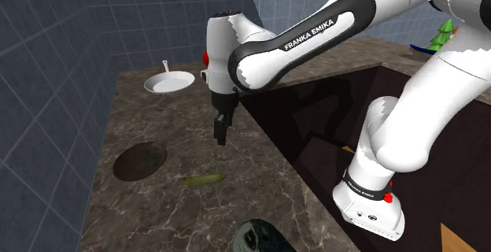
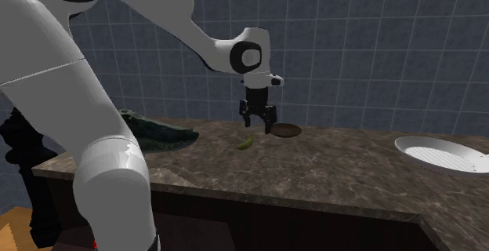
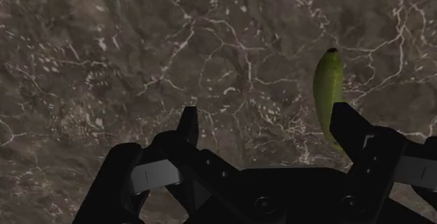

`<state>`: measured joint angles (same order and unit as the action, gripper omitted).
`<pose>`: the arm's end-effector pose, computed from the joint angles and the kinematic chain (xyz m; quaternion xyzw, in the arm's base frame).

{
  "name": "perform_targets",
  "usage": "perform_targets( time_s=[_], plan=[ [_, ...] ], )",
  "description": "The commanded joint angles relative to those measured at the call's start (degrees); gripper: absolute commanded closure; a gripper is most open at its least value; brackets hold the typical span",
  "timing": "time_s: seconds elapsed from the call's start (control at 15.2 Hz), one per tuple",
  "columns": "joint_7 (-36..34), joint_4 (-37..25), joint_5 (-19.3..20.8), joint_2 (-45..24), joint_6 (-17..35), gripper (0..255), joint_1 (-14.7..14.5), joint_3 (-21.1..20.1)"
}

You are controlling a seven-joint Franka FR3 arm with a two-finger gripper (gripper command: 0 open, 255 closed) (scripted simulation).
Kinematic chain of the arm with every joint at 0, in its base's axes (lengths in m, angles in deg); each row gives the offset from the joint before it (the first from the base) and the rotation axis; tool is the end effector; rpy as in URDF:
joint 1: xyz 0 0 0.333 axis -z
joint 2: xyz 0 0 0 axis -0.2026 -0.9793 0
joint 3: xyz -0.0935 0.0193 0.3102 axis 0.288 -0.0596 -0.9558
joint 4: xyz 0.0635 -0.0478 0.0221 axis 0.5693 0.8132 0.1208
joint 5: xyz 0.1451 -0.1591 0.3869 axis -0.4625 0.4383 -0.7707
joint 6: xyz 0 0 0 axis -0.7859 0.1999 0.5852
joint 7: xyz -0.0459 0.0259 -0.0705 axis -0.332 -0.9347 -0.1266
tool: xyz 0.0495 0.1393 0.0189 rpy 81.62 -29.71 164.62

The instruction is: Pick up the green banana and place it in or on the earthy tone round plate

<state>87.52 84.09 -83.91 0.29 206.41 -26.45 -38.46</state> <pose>0.4309 0.2435 0.3639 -0.9683 -0.2475 -0.0298 0.0155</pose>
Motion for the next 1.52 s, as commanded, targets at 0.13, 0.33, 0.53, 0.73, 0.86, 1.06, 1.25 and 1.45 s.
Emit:
perform_targets(
  time_s=[0.13, 0.33, 0.53, 0.73, 0.86, 1.06, 1.25, 1.45],
  plan=[
    [0.6, -1.25, 2.09, -6.0, 5.88, 0, -2.04, -3.26],
    [0.42, -2.5, 4.69, -10.65, 9.87, 0, -3.38, -5.59],
    [-0.26, -3.78, 7.79, -14.82, 13.07, 0, -4.54, -7.44],
    [-1.1, -3.28, 8.98, -16.75, 15.35, 0, -4.48, -7.44],
    [-1.73, -3.01, 9.87, -18.09, 16.85, 0, -4.44, -7.42],
    [-2.63, -2.75, 11.13, -19.89, 18.75, 0, -4.43, -7.31],
    [-2.63, -2.75, 11.13, -19.89, 18.75, 0, -4.44, -7.3],
    [-2.63, -2.75, 11.13, -19.89, 18.75, 0, -4.44, -7.3]
  ],
)
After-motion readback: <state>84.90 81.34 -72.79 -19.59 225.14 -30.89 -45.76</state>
